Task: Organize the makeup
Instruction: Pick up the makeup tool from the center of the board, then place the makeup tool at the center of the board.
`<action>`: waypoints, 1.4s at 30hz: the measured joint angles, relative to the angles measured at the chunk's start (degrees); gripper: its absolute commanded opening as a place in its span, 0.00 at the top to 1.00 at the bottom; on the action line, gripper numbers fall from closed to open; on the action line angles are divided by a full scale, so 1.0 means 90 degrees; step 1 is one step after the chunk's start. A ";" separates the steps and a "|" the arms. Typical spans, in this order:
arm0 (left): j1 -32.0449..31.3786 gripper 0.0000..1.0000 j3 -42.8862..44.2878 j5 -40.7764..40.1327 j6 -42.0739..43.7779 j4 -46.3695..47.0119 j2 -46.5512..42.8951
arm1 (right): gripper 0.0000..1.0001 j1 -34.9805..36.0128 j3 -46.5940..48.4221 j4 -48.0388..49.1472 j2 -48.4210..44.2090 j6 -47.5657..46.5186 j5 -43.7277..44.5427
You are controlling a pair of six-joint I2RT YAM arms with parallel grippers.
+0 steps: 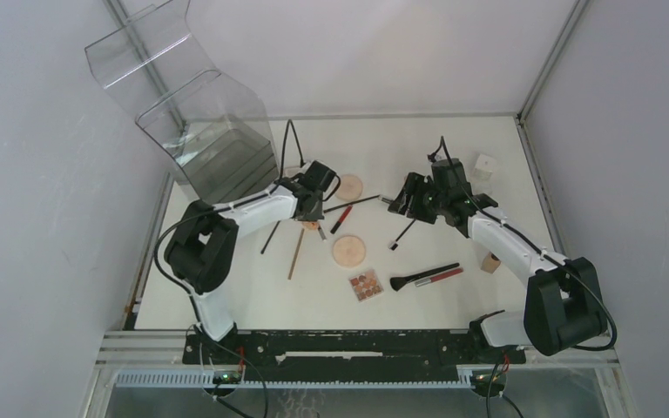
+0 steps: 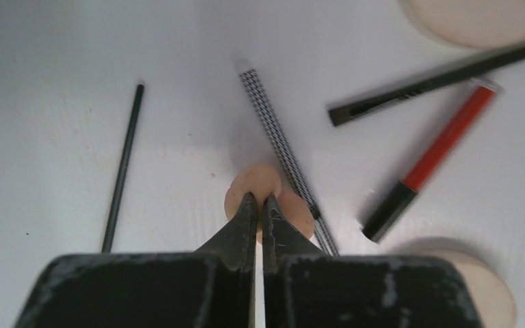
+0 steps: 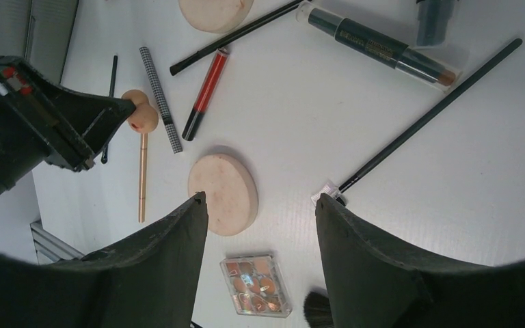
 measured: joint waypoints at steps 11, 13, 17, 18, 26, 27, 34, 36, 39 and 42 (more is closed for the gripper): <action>-0.1421 0.99 0.0986 0.0435 0.0338 0.0323 -0.0051 | 0.33 0.0017 0.0000 -0.0053 0.0058 -0.0007 -0.0022; -0.1579 0.79 0.1236 0.0585 0.0340 0.0447 0.0209 | 0.33 0.0017 0.0000 -0.0102 0.0058 -0.0007 -0.0010; -0.1661 0.30 0.1411 0.0804 0.0384 0.0476 0.0663 | 0.33 0.0017 0.0000 -0.0223 0.0051 -0.0005 0.0153; -0.1661 0.28 0.1411 0.0843 0.0355 0.0432 0.0748 | 0.33 0.0017 -0.0007 -0.0262 0.0032 -0.0002 0.0277; -0.1661 0.29 0.1406 0.0476 0.0442 0.0046 0.0440 | 0.33 -0.0304 -0.0517 -0.0347 -0.1333 -0.0002 0.1268; -0.1647 0.29 0.1384 0.0376 0.0440 0.0007 0.0262 | 0.33 -0.0359 -0.0573 -0.0330 -0.1559 -0.0010 0.1367; -0.1285 0.28 0.0301 0.0027 0.0245 -0.0034 -0.1627 | 0.33 -0.0464 -0.0743 -0.0102 -0.2283 -0.0107 0.1797; -0.1151 0.28 -0.0092 -0.0017 0.0131 -0.0063 -0.1914 | 0.33 -0.0466 -0.0784 -0.0080 -0.2278 -0.0126 0.1826; -0.1022 0.28 -0.0789 -0.0053 -0.0080 -0.0153 -0.2125 | 0.33 -0.0493 -0.0850 -0.0075 -0.2271 -0.0134 0.1841; -0.0998 0.26 -0.1341 -0.0034 -0.0255 -0.0253 -0.2135 | 0.33 -0.0505 -0.0860 -0.0044 -0.2225 -0.0134 0.1812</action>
